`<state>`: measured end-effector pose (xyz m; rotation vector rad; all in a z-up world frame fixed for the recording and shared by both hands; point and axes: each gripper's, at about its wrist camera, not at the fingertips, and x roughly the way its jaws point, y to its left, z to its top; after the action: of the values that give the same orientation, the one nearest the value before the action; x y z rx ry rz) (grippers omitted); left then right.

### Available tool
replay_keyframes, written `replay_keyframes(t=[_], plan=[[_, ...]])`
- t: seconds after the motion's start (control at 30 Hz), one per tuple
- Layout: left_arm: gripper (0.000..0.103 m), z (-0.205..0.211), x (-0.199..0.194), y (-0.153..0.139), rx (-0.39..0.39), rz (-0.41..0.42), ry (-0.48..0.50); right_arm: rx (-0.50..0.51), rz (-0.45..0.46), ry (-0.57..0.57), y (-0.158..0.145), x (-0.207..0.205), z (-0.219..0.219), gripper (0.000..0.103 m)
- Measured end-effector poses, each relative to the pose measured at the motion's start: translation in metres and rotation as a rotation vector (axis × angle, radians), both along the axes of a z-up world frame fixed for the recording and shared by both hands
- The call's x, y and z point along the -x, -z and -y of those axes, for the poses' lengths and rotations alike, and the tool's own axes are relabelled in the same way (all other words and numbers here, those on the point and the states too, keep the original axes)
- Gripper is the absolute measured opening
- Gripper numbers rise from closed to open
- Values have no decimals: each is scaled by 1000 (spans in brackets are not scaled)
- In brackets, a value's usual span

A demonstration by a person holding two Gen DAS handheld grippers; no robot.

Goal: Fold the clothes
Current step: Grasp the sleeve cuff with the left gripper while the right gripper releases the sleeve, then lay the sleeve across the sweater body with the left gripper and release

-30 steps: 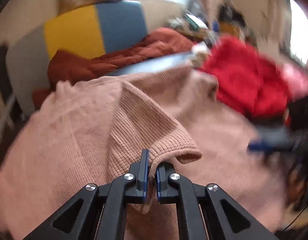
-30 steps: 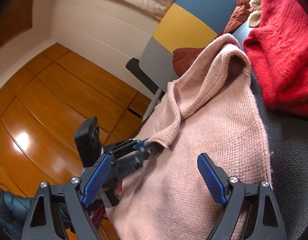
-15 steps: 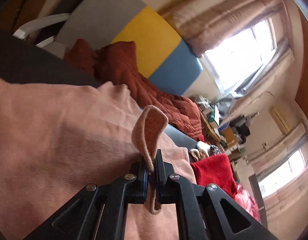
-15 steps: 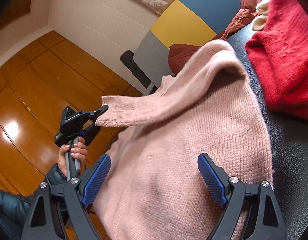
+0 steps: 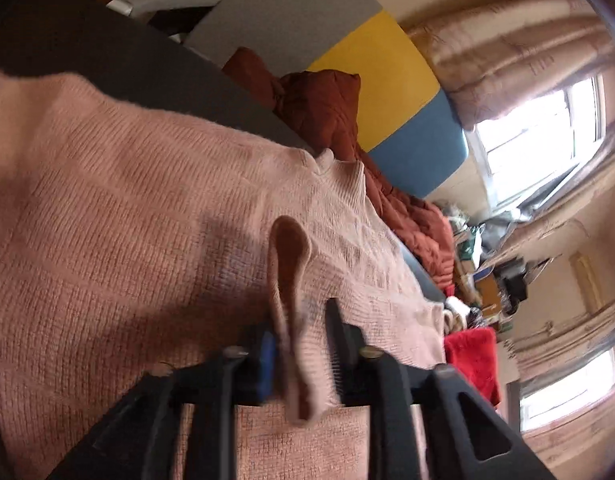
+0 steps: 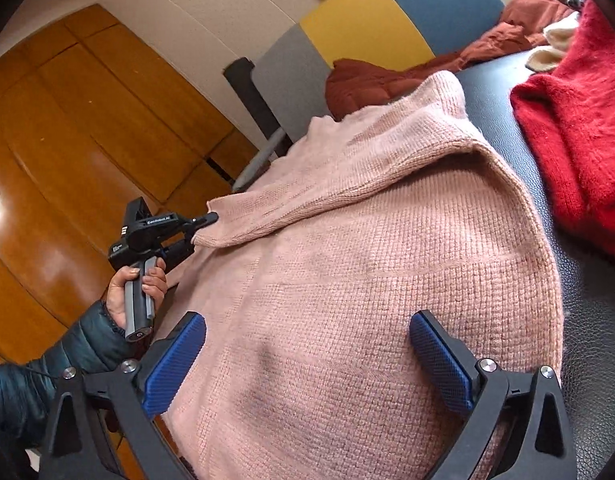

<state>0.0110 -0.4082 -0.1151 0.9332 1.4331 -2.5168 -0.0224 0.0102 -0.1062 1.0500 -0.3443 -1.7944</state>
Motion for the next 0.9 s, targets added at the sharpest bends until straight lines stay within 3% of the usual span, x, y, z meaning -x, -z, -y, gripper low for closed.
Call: replay_keyframes(t=[0.17, 0.4, 0.5, 0.53, 0.57, 0.63, 0.7, 0.8, 0.9], plan=[[44, 17, -13, 13, -96, -54, -37, -31, 11, 35, -12, 10, 4, 103], [48, 16, 17, 16, -63, 20, 25, -113, -128, 73, -45, 48, 23, 103], [36, 10, 33, 13, 0, 58, 55, -123, -170, 94, -58, 76, 37, 102], [15, 7, 37, 10, 37, 63, 64, -133, -179, 97, -61, 86, 43, 99], [5, 3, 40, 7, 74, 68, 73, -149, -182, 94, -61, 95, 51, 96], [5, -3, 41, 0, 118, 58, 89, -190, -187, 84, -60, 114, 67, 82], [5, -6, 40, -10, 155, 33, 90, -262, -188, 66, -55, 129, 85, 75], [5, -6, 36, -29, 201, -26, 72, -352, -202, 59, -43, 146, 103, 73], [5, -4, 48, -38, 253, -17, 54, -432, -220, 115, -32, 156, 113, 72]])
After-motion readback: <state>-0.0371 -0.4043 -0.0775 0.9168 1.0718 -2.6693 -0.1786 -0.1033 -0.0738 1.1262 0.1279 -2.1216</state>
